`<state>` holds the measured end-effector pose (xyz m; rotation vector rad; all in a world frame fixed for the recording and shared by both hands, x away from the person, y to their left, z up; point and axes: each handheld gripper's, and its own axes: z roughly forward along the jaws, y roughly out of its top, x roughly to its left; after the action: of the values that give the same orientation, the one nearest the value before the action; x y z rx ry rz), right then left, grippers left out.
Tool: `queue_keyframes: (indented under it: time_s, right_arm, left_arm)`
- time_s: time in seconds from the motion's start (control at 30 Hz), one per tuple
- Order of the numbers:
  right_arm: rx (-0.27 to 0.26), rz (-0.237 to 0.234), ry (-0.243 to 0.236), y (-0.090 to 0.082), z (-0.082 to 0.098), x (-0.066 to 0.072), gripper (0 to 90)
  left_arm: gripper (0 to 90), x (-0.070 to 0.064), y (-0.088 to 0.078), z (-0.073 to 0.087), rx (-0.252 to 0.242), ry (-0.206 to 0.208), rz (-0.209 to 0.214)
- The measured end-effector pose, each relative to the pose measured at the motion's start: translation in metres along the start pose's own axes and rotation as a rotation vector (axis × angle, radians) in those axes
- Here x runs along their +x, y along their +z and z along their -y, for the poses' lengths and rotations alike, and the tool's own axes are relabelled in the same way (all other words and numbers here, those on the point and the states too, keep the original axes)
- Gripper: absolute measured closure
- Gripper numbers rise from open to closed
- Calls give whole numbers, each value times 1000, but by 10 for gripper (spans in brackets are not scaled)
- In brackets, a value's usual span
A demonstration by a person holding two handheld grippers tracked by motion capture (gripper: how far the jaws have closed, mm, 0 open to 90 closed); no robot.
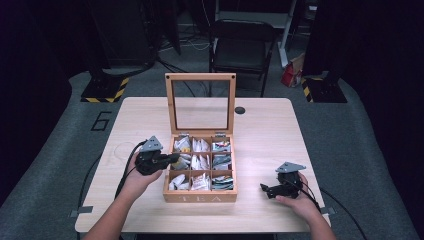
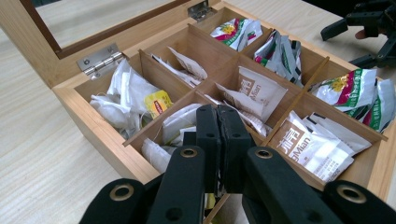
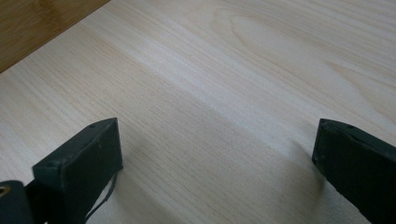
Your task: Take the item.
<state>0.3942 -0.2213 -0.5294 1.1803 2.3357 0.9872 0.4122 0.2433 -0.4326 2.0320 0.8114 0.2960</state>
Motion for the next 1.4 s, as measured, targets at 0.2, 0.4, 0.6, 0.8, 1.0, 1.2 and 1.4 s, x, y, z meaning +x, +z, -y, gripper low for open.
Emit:
queue_keyframes:
  time_s: [0.2, 0.4, 0.6, 0.8, 1.0, 1.2, 1.4]
  right_arm:
    - [0, 0, 0, 0, 0, 0, 9]
    - [-2, 0, 1, 0, 0, 0, 9]
    - [-2, 0, 1, 0, 0, 0, 9]
    - [-2, 0, 1, 0, 0, 0, 9]
    - [-2, 0, 1, 0, 0, 0, 9]
    - [0, 0, 0, 0, 0, 0, 9]
    - [1, 0, 0, 0, 0, 0, 9]
  left_arm:
    - [885, -1, -7, -8, -24, 16, -6]
    - [885, 0, -16, -16, -44, 16, -20]
    - [885, 2, -21, -19, -41, 28, -29]
    - [885, 4, -23, -20, -49, 29, -41]
    - [885, 6, -27, -21, -57, 19, -49]
    - [885, 8, -30, -22, -61, 13, -60]
    - [885, 12, -38, -23, -72, 11, -81]
